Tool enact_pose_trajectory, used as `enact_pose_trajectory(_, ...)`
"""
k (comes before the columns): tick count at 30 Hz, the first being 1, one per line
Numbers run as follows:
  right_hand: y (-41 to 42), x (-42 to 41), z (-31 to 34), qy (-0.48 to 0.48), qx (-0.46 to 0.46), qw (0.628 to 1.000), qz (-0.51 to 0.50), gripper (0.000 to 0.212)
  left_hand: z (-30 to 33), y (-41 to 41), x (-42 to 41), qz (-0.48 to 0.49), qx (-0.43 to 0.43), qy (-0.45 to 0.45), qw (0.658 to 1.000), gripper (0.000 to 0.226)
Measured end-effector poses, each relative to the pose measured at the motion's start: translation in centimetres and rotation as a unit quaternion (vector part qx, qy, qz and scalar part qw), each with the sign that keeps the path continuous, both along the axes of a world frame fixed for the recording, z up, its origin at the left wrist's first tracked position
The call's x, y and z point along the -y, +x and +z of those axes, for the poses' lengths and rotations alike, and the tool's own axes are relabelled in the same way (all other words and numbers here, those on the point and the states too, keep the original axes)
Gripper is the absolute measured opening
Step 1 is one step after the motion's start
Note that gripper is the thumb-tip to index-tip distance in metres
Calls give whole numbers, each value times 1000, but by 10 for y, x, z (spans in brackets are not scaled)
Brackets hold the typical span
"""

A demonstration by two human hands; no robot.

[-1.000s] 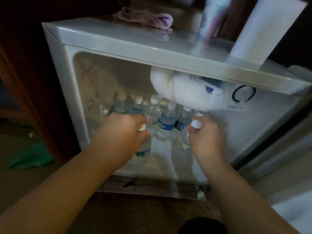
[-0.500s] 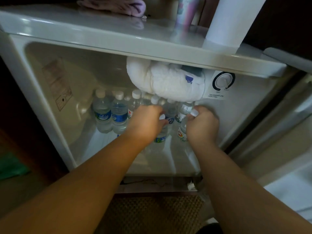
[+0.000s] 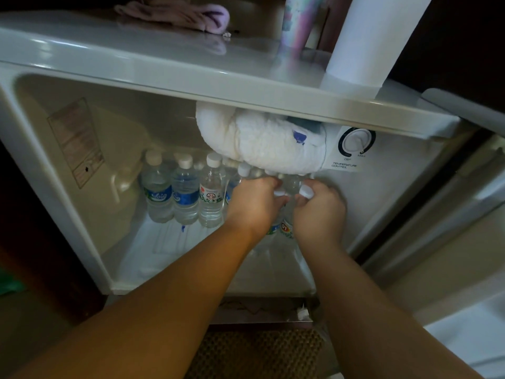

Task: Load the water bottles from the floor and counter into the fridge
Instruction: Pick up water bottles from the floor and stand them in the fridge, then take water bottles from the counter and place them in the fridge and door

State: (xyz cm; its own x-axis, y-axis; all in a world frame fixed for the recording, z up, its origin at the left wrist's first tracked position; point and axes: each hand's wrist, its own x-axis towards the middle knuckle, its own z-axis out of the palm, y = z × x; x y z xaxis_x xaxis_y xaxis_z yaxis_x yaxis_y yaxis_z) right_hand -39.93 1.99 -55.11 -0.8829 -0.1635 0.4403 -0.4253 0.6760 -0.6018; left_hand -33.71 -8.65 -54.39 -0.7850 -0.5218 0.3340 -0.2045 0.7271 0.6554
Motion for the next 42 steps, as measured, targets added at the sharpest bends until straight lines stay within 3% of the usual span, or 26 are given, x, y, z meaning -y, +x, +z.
enact_pose_trajectory(13, 12, 2, 5, -20, 34, 999, 12, 41, -7, -6, 6, 1, -26, 28, 999, 42)
enact_pose_trajectory(20, 33, 1, 13, -15, 66, 997, 21, 74, -4, 7, 8, -25, -17, -20, 999, 50)
enact_pose_trajectory(23, 55, -3, 16, -1, 133, 991, 22, 84, -1, 29, 4, 2, 23, 15, 1000, 52)
enact_pose_trajectory(28, 117, -22, 41, 98, 269, 956, 64, 79, 21, 108, -23, 73, 49, 78, 993, 52)
enact_pose_trajectory(30, 143, -37, 71, 142, 256, 951, 98, 73, 51, 148, -34, 108, 56, 97, 988, 53)
enact_pose_trajectory(34, 196, -74, 170, 142, 180, 958, 175, 63, 157, 230, -54, 150, 59, 100, 982, 55)
enact_pose_trajectory(42, 246, -145, 480, 114, 45, 945, 303, 52, 468, 338, -96, 138, 90, 63, 984, 53)
